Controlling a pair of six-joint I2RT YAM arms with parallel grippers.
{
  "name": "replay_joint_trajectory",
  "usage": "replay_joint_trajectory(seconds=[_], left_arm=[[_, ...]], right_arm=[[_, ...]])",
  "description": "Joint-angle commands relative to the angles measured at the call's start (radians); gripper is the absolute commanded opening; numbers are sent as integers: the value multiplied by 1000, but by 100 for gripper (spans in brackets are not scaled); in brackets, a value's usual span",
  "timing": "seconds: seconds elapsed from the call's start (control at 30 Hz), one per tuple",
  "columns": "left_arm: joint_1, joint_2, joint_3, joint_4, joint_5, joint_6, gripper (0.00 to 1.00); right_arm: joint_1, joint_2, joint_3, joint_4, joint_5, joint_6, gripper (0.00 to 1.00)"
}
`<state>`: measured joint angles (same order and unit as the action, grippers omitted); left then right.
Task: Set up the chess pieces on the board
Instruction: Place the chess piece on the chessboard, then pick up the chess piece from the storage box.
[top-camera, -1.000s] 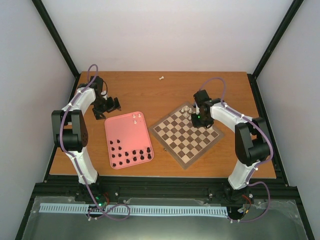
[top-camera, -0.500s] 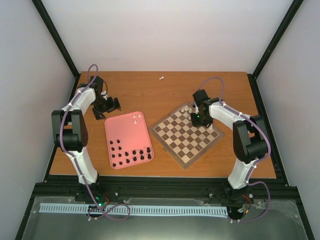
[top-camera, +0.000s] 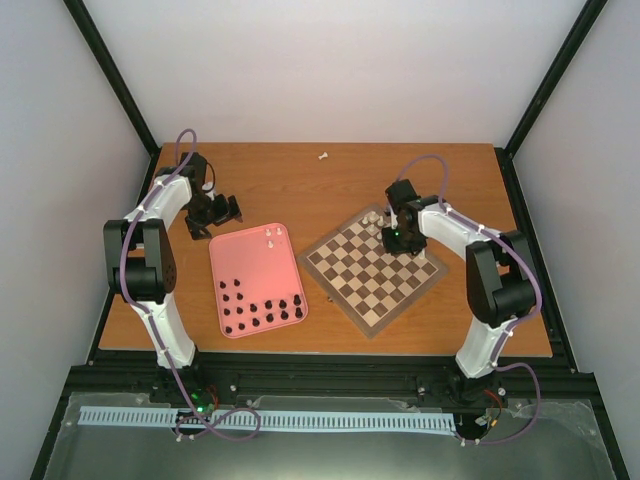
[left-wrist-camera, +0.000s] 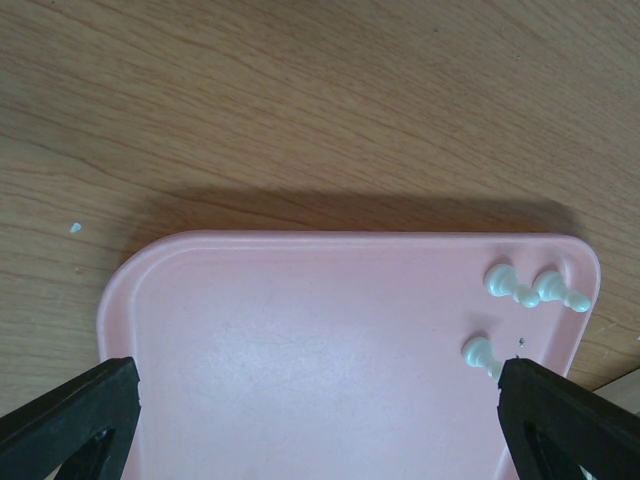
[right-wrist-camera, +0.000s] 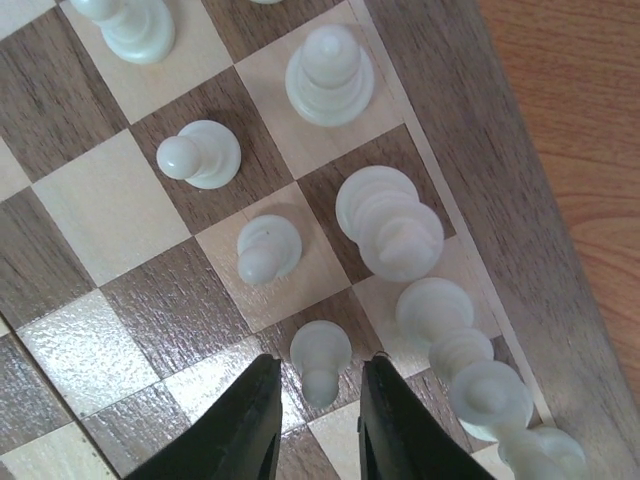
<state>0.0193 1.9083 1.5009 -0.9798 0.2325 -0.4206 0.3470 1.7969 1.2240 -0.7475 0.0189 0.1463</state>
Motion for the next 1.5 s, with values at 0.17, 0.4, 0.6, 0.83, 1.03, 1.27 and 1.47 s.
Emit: replay_joint_trajectory(seconds=[0.17, 0.4, 0.6, 0.83, 1.03, 1.27, 1.47], left_arm=[[-8, 2, 24, 1, -1, 16, 100], [-7, 2, 25, 5, 1, 13, 100], [-10, 2, 31, 2, 3, 13, 100], [-19, -5, 20, 9, 5, 12, 100], [-21, -3, 22, 12, 4, 9, 100], [-22, 4, 11, 16, 7, 9, 100], [-22, -5, 15, 15, 20, 6, 100]], right_arm=[[-8, -134, -1, -46, -77, 3, 33], [-1, -220, 42, -113, -111, 18, 40], [12, -208, 92, -134, -115, 20, 40], [133, -102, 259, -171, -113, 6, 42], [308, 146, 546, -171, -147, 6, 43], [379, 427, 855, -141, -234, -1, 42], [404, 602, 1063, -174, -270, -33, 42]])
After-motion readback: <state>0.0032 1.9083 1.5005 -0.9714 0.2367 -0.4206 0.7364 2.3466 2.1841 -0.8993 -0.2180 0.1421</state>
